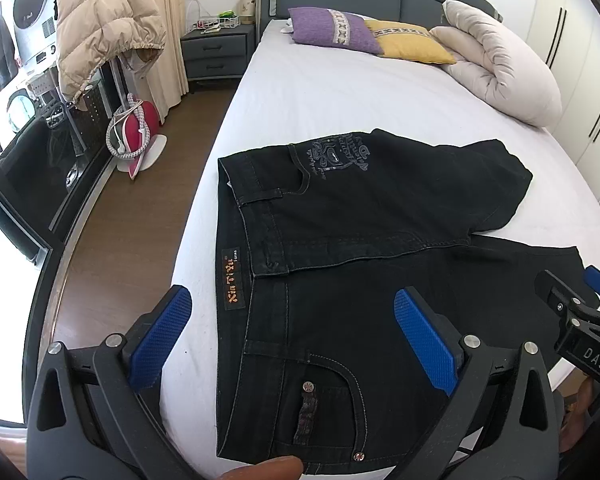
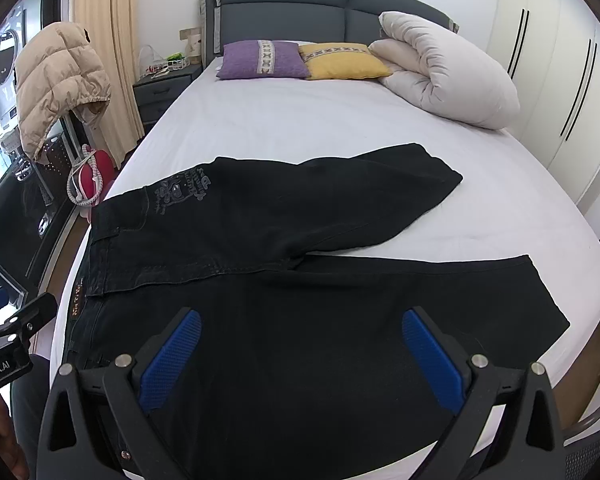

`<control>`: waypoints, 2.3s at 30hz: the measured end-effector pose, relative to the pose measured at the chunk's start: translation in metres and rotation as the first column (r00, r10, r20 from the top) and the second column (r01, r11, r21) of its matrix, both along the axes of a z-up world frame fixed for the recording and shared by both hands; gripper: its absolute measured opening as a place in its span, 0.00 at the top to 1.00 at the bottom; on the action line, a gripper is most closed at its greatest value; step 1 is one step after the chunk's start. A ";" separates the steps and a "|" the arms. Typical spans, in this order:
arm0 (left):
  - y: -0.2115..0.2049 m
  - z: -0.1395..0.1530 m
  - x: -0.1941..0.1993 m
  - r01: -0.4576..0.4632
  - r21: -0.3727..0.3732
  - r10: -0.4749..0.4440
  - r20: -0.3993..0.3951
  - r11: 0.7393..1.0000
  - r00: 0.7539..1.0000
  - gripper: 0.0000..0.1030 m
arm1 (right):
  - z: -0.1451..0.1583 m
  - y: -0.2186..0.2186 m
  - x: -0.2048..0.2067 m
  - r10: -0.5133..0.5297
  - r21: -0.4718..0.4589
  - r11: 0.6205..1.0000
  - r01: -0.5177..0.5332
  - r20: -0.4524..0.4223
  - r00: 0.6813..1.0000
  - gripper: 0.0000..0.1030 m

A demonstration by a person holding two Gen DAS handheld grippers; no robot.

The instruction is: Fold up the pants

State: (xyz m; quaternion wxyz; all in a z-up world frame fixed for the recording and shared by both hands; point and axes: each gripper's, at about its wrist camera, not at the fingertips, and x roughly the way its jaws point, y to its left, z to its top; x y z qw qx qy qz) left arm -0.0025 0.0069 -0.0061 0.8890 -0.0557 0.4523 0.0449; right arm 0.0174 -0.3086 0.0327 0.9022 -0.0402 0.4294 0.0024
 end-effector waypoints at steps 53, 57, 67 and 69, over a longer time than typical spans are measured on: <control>0.034 -0.030 0.123 0.190 -0.056 -0.189 0.026 0.980 0.982 0.00 | -0.001 0.013 0.058 0.254 0.041 0.966 -0.254 -0.013 0.967 0.00; 0.040 -0.022 0.177 0.234 -0.019 -0.233 0.033 0.972 0.972 0.00 | 0.002 0.017 0.093 0.372 0.017 0.928 -0.372 -0.002 0.928 0.00; 0.046 -0.078 0.319 0.419 0.053 -0.407 -0.156 0.906 0.900 0.00 | -0.019 0.002 0.175 0.535 0.020 0.845 -0.534 -0.056 0.843 0.07; 0.040 -0.095 0.332 0.459 0.072 -0.439 -0.196 0.885 0.877 0.00 | -0.027 -0.001 0.191 0.555 0.033 0.832 -0.554 -0.074 0.829 0.09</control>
